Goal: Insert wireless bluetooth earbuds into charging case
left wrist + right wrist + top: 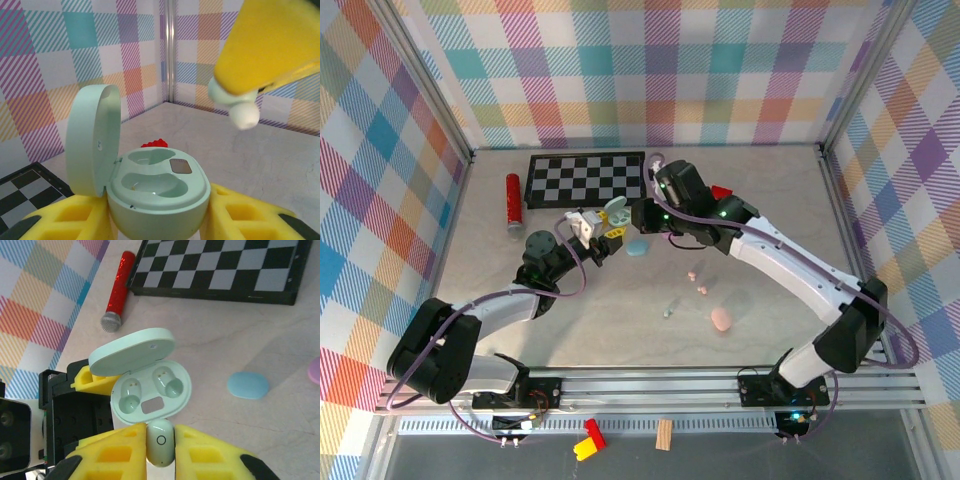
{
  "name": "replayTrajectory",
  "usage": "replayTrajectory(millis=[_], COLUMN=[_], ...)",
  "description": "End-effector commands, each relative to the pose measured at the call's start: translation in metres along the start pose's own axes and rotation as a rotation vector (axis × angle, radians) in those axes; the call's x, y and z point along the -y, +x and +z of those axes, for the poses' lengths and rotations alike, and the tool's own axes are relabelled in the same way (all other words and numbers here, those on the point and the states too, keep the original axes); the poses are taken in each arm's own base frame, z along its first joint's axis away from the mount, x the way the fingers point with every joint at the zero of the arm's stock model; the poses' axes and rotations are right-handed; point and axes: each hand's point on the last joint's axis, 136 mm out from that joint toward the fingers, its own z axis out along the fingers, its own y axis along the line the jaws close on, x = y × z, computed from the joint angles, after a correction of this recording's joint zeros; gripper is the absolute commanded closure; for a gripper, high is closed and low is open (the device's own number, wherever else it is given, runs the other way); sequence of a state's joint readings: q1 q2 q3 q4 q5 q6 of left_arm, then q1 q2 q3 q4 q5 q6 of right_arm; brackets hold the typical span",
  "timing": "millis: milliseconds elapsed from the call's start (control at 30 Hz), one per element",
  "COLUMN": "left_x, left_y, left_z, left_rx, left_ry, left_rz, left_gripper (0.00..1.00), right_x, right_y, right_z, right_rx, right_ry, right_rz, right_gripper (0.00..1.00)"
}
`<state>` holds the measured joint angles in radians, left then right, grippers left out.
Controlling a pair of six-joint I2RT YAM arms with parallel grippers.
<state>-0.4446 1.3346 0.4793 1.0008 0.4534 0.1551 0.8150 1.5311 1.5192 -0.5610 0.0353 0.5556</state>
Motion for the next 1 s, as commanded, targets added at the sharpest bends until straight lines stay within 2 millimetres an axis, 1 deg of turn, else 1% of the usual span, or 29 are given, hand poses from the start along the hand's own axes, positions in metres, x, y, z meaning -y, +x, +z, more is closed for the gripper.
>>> replayTrajectory(millis=[0,100,200,467,767,967], left_x=[0.007,0.010,0.012,0.020,0.022,0.023], left_y=[-0.012,-0.010,-0.009,-0.010,-0.009,-0.009], left_z=[0.003,0.004,0.005,0.007,0.006,0.006], left_rx=[0.047,0.034,0.032,0.031,0.030,0.032], left_ry=[0.031,0.047,0.058,0.104,0.109,0.111], left_rz=[0.051,0.054,0.054,0.056,0.056,0.056], left_gripper=[0.60,0.60,0.60,0.60,0.60,0.60], right_x=[-0.026,-0.033,-0.035,-0.027,-0.017,-0.013], right_y=[-0.005,-0.006,-0.005,-0.001,0.005,0.004], right_z=[0.002,0.005,0.009,0.022,0.032,0.035], right_rx=[-0.009,-0.019,-0.019,-0.039,-0.058,-0.048], right_ry=[-0.093,-0.111,-0.115,-0.080,-0.036,-0.019], right_rz=[-0.068,-0.089,-0.098,-0.104,-0.105,-0.102], right_gripper=[0.84,0.84,0.84,0.84,0.84,0.82])
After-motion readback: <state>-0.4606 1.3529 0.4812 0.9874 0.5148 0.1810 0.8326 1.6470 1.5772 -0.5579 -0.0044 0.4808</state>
